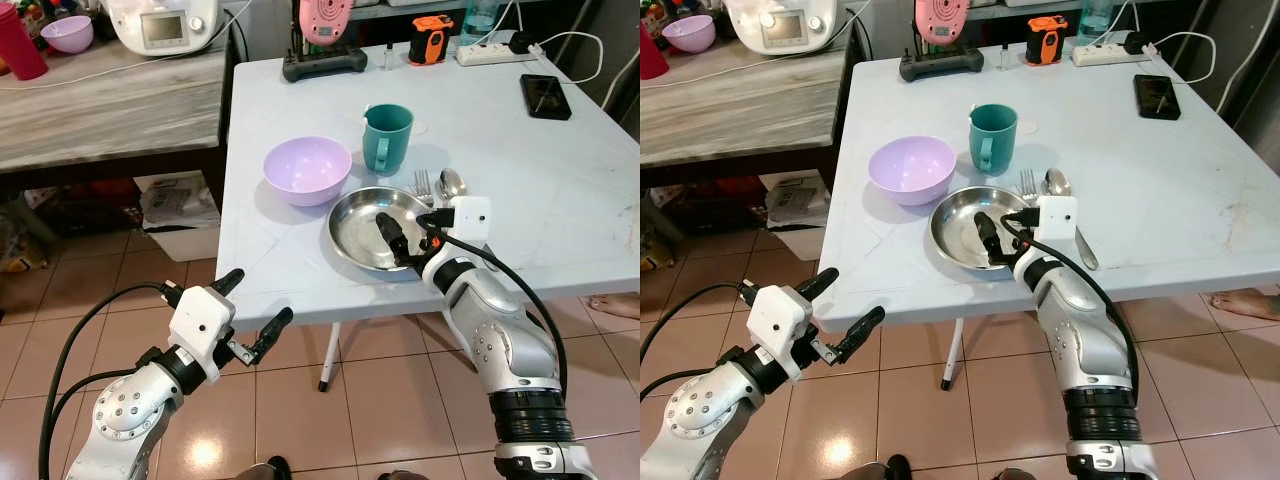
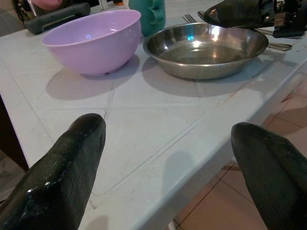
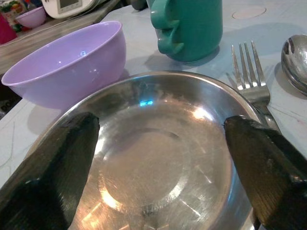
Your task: Setting the table
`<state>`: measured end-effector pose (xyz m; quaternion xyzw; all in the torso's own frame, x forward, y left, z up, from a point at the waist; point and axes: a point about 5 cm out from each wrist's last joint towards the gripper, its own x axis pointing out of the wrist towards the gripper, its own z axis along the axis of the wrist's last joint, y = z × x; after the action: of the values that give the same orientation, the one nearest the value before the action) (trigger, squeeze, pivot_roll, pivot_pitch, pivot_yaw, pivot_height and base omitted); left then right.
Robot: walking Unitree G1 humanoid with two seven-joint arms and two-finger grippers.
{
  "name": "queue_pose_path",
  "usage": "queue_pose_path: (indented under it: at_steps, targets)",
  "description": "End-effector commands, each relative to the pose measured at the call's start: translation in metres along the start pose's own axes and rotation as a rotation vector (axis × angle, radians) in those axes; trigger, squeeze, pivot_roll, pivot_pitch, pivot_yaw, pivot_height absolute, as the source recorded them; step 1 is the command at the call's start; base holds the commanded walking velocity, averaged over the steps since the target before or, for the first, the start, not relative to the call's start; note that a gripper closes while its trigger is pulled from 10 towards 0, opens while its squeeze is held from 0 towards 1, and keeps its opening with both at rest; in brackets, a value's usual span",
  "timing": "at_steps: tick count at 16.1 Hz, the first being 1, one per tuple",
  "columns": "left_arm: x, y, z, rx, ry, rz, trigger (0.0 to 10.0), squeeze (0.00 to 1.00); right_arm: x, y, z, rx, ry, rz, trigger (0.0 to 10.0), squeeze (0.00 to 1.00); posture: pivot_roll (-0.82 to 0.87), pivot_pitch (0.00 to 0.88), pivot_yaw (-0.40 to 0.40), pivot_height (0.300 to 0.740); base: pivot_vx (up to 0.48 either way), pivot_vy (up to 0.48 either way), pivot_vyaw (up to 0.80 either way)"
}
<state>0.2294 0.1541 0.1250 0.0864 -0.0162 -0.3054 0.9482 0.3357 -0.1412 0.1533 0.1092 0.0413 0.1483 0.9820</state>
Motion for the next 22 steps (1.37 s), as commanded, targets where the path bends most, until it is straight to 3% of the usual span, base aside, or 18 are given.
queue_pose_path:
  at_steps: [1, 6, 12, 16, 22]
  targets:
    - [-0.001, 0.001, 0.007, 0.001, -0.017, -0.003, 10.0, 0.00, 0.002, 0.001, -0.004, 0.013, 0.020, -0.012, 10.0, 0.00, -0.11, 0.153, 0.065, 0.740, 0.000, 0.000, 0.00]
    - [0.010, 0.003, 0.023, -0.064, -0.087, 0.009, 10.0, 0.00, -0.011, -0.002, 0.009, -0.038, -0.066, -0.082, 10.0, 0.00, -0.13, 0.145, 0.069, 0.740, 0.000, 0.000, 0.00]
    - [0.014, -0.001, 0.022, -0.073, -0.089, -0.045, 10.0, 0.00, -0.017, -0.001, 0.031, -0.025, -0.145, -0.150, 10.0, 0.00, -0.15, 0.143, 0.075, 0.740, 0.000, 0.000, 0.00]
    - [0.017, -0.005, 0.024, -0.064, -0.086, -0.091, 10.0, 0.00, -0.020, -0.007, 0.009, 0.057, -0.069, -0.184, 10.0, 0.00, -0.16, 0.149, 0.082, 0.740, 0.000, 0.000, 0.00]
    - [0.019, -0.005, 0.024, -0.067, -0.086, -0.099, 10.0, 0.00, -0.017, -0.012, -0.007, 0.134, -0.003, -0.234, 10.0, 0.00, -0.15, 0.147, 0.083, 0.740, 0.000, 0.000, 0.00]
